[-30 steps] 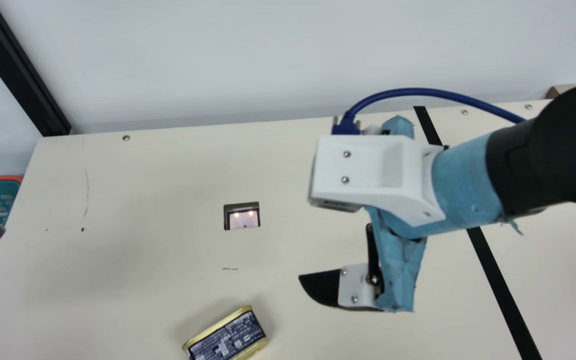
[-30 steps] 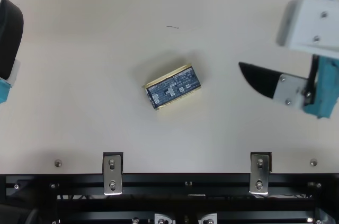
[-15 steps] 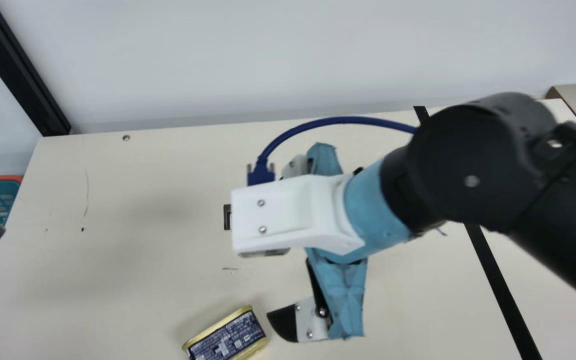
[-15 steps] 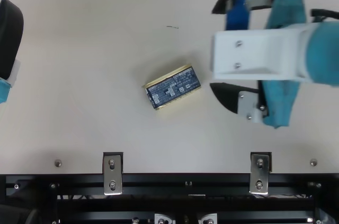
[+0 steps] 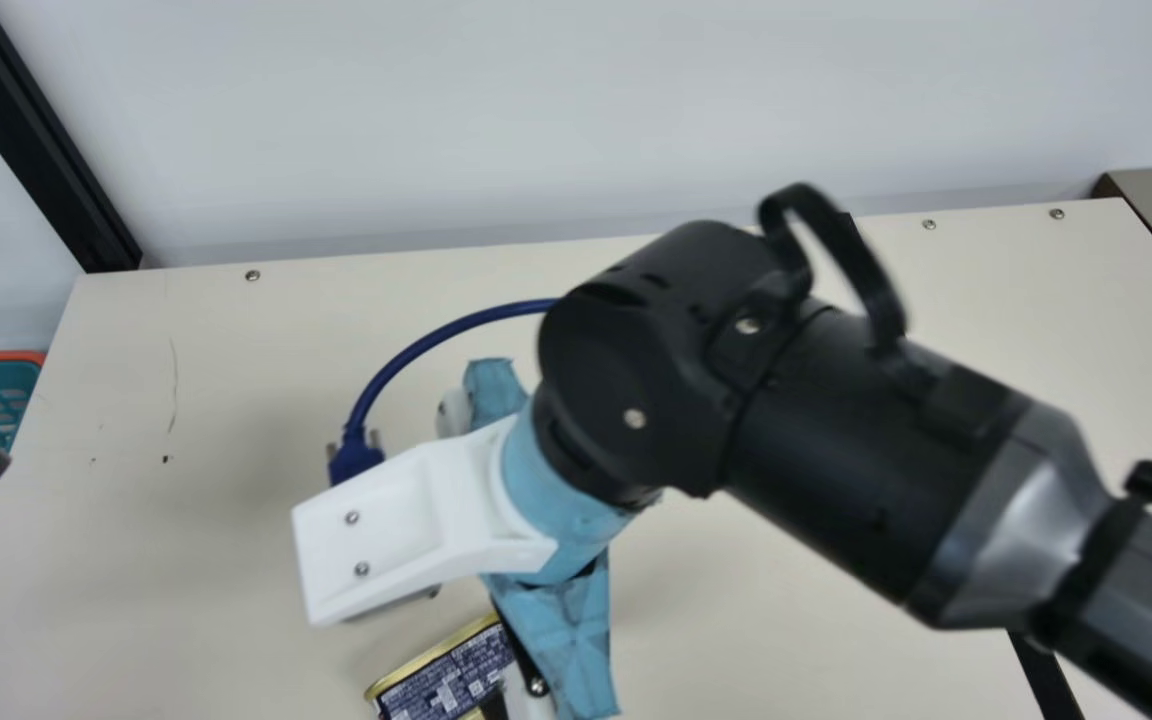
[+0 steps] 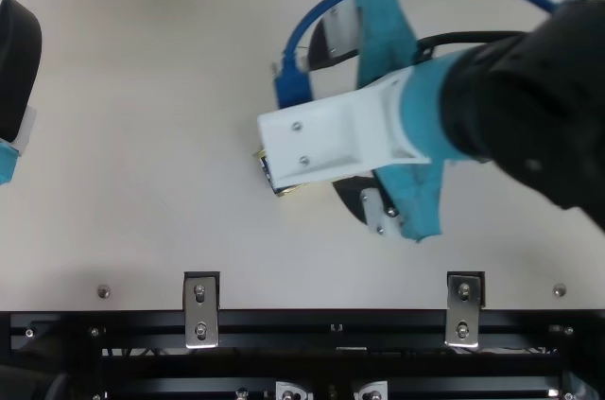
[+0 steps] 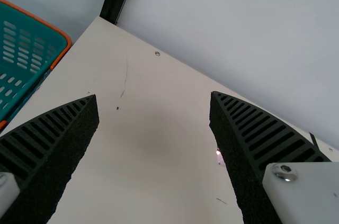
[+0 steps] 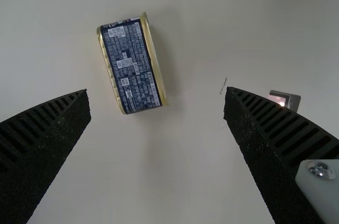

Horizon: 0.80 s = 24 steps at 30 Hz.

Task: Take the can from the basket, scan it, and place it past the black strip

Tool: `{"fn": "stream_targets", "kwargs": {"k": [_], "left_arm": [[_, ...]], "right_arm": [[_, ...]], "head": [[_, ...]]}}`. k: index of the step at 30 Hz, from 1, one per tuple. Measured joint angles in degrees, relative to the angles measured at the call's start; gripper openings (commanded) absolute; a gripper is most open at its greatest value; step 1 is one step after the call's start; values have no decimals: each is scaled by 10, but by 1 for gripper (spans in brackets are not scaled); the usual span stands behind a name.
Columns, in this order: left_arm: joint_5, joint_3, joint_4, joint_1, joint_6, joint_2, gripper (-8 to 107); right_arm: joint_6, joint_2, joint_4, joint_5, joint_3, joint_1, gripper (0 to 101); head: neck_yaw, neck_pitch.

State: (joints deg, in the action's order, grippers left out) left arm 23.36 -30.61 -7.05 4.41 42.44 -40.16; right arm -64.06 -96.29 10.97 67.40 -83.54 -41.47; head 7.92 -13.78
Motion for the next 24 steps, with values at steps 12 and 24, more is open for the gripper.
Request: {"fn": "stream_targets", "kwargs": {"k": [12, 24], "left_arm": [[0, 0, 0, 0, 0, 0, 90], [0, 0, 0, 0, 0, 0, 90]], "right_arm": [[-1, -54, -24, 23, -37, -43, 101], [14, -90, -46, -10, -31, -60, 101]], "head": [[0, 0], [0, 0]]}}
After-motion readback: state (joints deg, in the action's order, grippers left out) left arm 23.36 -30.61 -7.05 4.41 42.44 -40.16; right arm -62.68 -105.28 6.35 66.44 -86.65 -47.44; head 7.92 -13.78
